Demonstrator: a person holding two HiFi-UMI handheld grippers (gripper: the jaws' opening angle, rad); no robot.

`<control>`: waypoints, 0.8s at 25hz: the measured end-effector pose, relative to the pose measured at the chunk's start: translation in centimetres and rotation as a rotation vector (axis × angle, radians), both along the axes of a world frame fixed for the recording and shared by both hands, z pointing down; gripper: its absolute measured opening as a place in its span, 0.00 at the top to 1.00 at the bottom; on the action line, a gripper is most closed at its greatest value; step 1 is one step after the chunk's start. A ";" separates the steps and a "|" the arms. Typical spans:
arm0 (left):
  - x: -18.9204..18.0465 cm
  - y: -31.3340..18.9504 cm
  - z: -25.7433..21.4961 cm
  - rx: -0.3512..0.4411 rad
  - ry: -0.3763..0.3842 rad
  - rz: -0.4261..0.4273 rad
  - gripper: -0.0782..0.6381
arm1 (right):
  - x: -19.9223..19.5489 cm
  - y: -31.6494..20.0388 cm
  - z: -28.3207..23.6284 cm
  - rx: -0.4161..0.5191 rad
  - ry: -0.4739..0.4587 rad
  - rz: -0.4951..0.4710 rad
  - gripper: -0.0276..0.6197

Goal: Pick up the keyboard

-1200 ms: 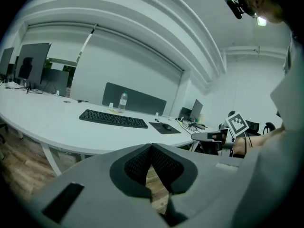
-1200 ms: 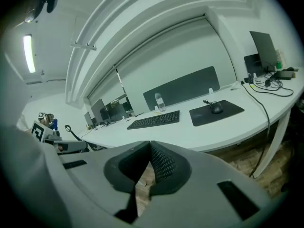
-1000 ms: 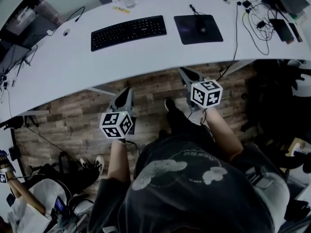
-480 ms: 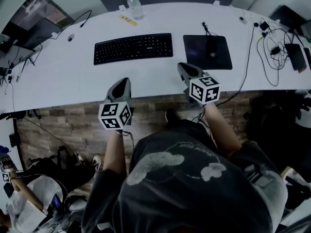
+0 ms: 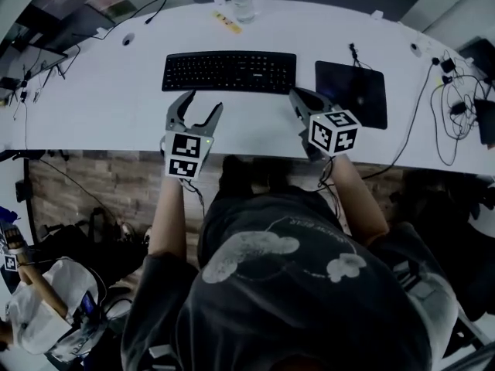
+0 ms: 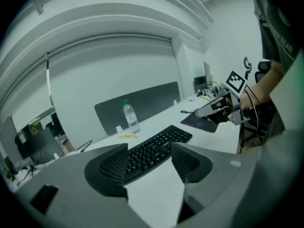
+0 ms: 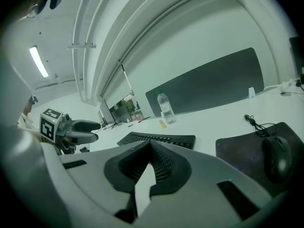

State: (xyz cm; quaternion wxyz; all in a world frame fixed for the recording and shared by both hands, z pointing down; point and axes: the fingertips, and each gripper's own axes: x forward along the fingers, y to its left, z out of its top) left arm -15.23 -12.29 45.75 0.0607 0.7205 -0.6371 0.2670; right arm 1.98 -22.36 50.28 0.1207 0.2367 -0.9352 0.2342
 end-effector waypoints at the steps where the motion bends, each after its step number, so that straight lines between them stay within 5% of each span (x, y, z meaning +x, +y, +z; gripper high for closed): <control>1: -0.2 -0.5 0.2 -0.017 -0.024 0.036 0.50 | -0.3 -0.2 0.0 -0.002 0.004 0.002 0.97; 13: -8.1 -6.5 5.5 -0.311 -0.321 0.446 0.22 | -5.7 -4.5 -1.7 0.042 0.000 0.118 0.97; 20: -10.9 -8.6 9.8 -0.556 -0.333 0.684 0.17 | -7.6 -5.8 -0.6 0.020 0.043 0.210 0.97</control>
